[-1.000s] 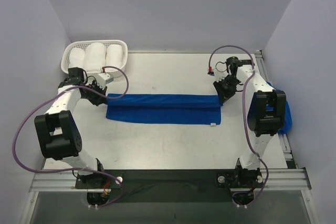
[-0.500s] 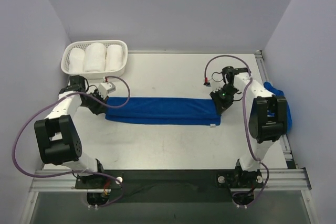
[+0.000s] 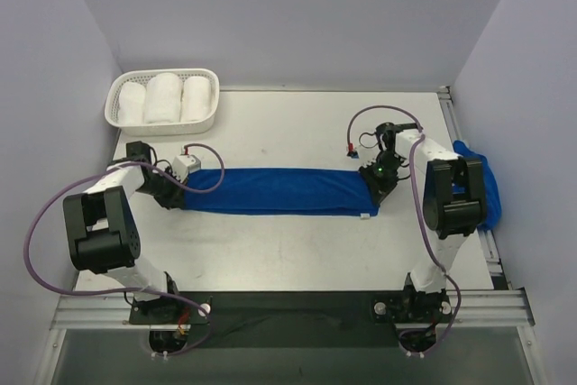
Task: Roll the towels
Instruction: Fold the towel
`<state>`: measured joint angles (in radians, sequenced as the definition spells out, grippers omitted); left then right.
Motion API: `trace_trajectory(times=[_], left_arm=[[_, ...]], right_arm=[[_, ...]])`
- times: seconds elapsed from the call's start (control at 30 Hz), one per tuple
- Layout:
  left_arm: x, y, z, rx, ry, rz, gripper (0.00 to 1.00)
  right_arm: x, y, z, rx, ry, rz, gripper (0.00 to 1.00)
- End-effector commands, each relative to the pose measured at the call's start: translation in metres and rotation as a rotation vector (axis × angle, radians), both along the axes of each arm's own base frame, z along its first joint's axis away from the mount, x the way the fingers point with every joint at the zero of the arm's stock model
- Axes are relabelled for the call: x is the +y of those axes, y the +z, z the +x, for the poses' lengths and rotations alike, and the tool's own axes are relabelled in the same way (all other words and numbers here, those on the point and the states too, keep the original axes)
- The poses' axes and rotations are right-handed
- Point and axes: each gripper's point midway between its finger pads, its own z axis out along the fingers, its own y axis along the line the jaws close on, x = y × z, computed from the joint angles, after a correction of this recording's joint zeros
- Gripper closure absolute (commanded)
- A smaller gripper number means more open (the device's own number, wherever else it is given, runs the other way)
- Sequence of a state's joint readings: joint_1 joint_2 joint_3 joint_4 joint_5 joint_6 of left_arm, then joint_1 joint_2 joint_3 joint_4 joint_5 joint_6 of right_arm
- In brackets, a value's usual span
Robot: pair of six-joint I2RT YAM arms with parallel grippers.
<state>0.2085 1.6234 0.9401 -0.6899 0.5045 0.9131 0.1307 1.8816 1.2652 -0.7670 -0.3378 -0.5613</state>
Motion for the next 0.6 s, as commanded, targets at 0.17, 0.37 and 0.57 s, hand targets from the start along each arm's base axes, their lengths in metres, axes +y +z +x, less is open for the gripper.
trace_trajectory(times=[0.17, 0.37, 0.57], left_arm=[[-0.002, 0.045, 0.025, -0.144, 0.002, -0.032, 1.0], [-0.004, 0.06, 0.019, -0.149, -0.014, -0.03, 1.0], [-0.002, 0.038, 0.003, -0.088, -0.034, -0.011, 1.0]], right_arm=[[-0.006, 0.022, 0.002, -0.041, 0.009, -0.01, 1.0], [-0.008, 0.033, 0.002, -0.062, 0.021, -0.005, 1.0], [-0.011, 0.027, -0.013, -0.031, 0.055, -0.003, 1.0]])
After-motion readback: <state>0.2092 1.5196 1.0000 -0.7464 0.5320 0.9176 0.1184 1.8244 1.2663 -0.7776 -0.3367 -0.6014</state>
